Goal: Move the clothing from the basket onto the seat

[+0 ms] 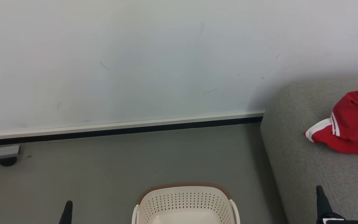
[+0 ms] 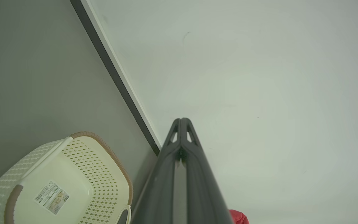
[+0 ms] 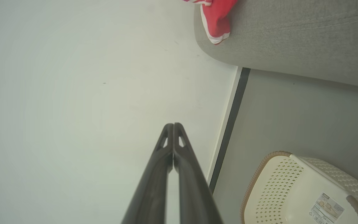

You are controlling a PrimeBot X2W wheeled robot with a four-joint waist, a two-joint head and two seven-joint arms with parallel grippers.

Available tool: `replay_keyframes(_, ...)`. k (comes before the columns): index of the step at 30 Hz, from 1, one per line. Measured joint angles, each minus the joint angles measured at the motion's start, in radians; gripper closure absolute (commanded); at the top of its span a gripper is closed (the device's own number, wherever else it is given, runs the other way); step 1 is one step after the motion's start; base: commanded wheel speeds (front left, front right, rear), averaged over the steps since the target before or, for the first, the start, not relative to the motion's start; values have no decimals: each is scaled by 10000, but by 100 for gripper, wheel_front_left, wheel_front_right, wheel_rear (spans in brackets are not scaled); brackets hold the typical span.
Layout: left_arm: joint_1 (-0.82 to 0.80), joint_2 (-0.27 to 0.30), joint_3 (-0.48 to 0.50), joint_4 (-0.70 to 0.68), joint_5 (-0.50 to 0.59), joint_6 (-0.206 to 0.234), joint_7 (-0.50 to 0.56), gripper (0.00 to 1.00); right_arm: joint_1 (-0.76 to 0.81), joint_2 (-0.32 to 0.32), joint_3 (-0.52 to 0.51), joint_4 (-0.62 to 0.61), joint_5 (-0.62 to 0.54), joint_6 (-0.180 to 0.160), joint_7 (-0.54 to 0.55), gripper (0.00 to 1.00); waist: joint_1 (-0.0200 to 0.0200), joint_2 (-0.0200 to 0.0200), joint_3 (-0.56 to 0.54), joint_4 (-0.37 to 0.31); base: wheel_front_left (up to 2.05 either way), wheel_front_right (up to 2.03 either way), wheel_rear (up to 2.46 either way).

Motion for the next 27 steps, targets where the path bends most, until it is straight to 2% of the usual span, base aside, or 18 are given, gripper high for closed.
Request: replay_keyframes(27, -601, -27, 280, 458, -2048, -127, 688, 100, -203, 134, -581, -58, 1942, 0, 453, 100, 0, 0, 230, 38, 0, 0, 0)
